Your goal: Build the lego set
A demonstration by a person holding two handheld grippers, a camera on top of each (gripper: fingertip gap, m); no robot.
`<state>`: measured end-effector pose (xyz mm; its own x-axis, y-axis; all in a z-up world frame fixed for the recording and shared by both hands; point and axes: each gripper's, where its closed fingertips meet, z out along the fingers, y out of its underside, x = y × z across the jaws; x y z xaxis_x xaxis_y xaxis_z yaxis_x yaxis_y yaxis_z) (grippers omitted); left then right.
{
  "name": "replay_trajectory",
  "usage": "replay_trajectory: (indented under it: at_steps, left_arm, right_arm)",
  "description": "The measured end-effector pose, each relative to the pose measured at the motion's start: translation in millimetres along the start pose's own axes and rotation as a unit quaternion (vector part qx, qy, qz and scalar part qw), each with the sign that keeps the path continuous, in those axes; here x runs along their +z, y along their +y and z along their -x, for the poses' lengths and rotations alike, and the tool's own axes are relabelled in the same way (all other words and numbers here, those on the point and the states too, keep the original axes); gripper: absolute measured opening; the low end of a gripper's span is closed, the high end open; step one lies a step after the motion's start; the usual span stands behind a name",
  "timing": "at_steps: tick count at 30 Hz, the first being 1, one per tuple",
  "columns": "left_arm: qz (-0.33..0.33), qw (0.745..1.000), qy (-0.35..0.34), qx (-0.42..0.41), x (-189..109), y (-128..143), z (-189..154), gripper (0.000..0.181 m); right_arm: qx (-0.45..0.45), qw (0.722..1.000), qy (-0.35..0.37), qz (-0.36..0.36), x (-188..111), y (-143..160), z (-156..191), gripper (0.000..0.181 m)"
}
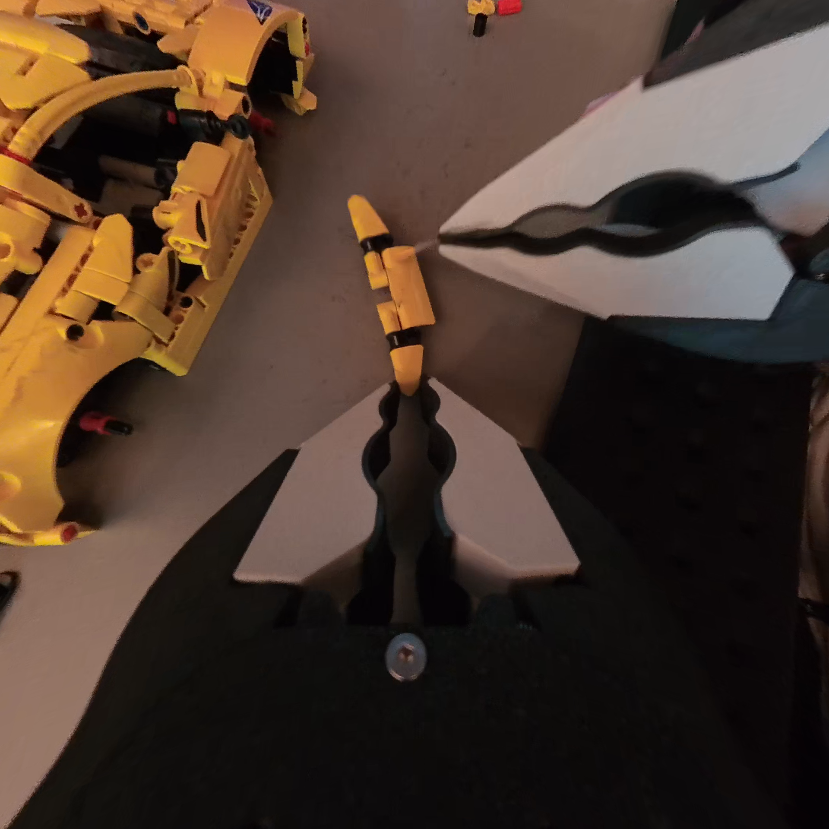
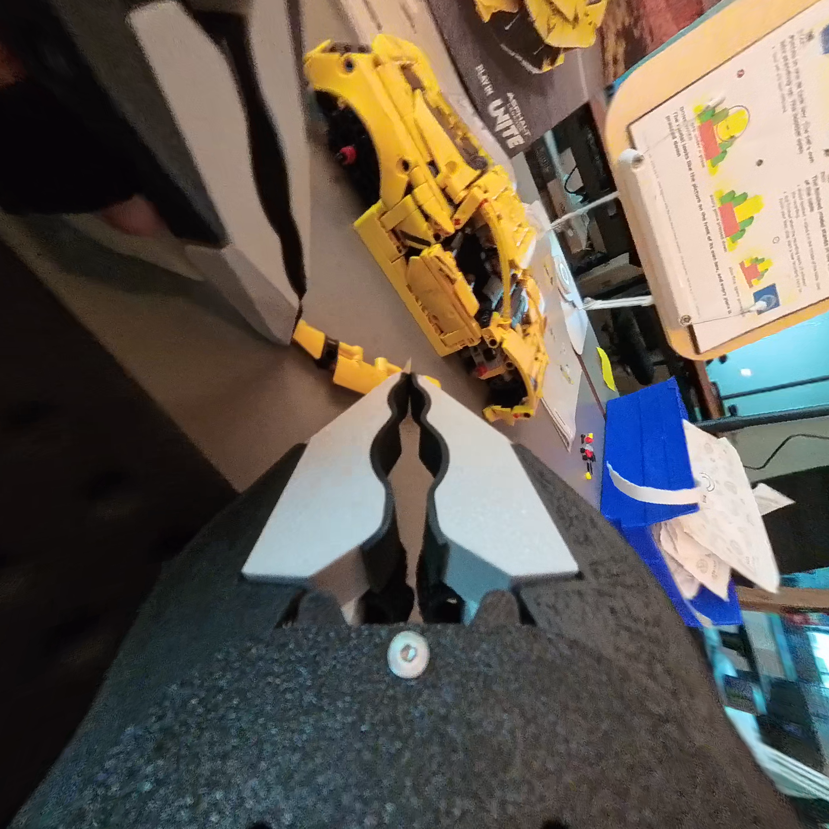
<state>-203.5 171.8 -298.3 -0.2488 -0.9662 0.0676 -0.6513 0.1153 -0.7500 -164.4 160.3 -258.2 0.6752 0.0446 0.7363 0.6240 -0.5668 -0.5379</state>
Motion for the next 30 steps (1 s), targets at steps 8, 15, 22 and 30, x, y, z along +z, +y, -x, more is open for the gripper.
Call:
replay_trajectory:
  at_steps: [8, 15, 22, 30]
  left_arm:
    - [-0.041, 0.999, 0.025, 0.008, -8, -12, -9, 0.009]
    - [-0.055, 0.998, 0.030, 0.006, -12, -18, -12, 0.008]
    - [0.024, 0.999, -0.030, -0.027, -4, 2, 7, 0.008]
    - [0.029, 0.985, 0.136, -0.102, -9, -16, -50, 0.029]
  right_arm:
    - [0.380, 0.906, -0.155, -0.099, -9, 4, -44, 0.000]
    - [0.447, 0.862, -0.193, -0.141, -20, 13, -77, 0.000]
    - [0.347, 0.902, -0.206, -0.153, -28, 7, -64, 0.000]
    - [0.072, 0.979, -0.105, -0.159, -27, -8, -22, 0.000]
